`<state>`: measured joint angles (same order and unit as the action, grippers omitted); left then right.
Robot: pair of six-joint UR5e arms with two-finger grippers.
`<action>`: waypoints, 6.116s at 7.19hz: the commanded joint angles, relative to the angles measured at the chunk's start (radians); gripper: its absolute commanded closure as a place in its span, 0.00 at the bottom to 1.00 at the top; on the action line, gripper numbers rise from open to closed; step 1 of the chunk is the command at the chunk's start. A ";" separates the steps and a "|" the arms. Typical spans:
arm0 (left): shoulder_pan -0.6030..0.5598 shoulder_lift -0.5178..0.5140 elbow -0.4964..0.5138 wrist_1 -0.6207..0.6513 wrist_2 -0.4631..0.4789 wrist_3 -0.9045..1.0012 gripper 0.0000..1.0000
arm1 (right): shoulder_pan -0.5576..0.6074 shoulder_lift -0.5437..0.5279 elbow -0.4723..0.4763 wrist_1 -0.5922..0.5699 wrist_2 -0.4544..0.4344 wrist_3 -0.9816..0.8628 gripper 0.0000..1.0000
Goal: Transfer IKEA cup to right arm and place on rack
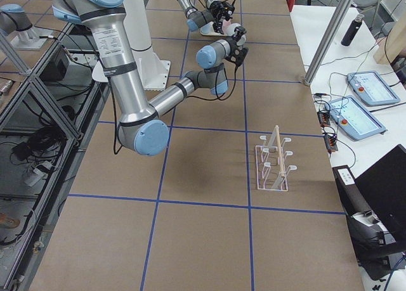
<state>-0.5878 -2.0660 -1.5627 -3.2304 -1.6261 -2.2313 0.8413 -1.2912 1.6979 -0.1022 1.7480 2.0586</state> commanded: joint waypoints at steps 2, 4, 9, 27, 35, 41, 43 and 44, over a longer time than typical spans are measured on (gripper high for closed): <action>-0.023 0.075 0.001 0.130 -0.004 0.218 0.00 | 0.215 -0.118 -0.188 -0.069 0.105 -0.514 1.00; -0.030 0.075 0.000 0.264 -0.004 0.382 0.00 | 0.315 -0.190 -0.192 -0.235 0.104 -0.887 1.00; -0.035 0.078 -0.002 0.330 -0.003 0.435 0.00 | 0.360 -0.250 -0.149 -0.281 0.081 -0.996 1.00; -0.636 0.642 0.019 0.645 -0.463 1.644 0.00 | 0.194 -0.218 -0.090 -0.335 0.019 -0.986 0.00; -0.621 0.655 0.148 0.647 -0.482 1.630 0.48 | 0.165 -0.229 -0.064 -0.338 0.025 -0.985 0.00; -0.677 0.647 0.133 0.646 -0.766 1.575 1.00 | 0.059 -0.133 0.115 -0.415 0.136 -0.567 0.00; -0.844 0.581 0.118 0.675 -0.856 1.543 1.00 | -0.013 -0.048 0.129 -0.410 0.128 -0.354 0.00; -0.889 0.555 0.113 0.685 -0.883 1.535 1.00 | -0.034 -0.015 0.128 -0.409 0.128 -0.300 0.00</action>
<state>-1.4118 -1.4781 -1.4412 -2.5621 -2.4669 -0.6806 0.8419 -1.3519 1.8226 -0.5126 1.8781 1.6697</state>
